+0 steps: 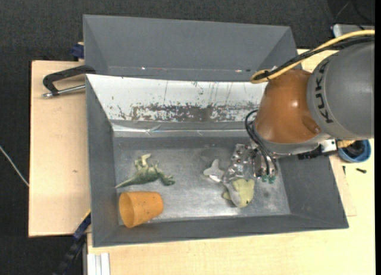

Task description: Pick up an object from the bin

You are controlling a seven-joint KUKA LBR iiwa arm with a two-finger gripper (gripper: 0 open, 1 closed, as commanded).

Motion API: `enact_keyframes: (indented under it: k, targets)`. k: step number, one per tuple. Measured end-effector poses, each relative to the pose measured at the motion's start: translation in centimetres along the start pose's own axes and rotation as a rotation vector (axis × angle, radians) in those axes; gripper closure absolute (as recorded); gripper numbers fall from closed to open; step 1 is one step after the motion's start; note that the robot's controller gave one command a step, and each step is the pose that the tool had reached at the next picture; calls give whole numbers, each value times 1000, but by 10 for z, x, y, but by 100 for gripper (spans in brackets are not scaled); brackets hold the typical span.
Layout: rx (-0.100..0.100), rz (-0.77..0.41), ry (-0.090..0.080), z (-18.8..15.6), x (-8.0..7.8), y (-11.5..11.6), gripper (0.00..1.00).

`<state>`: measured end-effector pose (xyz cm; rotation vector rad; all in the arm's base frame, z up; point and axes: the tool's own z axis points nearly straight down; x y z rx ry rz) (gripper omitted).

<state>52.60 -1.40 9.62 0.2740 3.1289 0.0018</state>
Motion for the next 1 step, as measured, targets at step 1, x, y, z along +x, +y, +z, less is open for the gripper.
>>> enact_keyframes:
  k: [1]
  targets:
    - [-1, -139, -15, -133, -22, 8, 100]
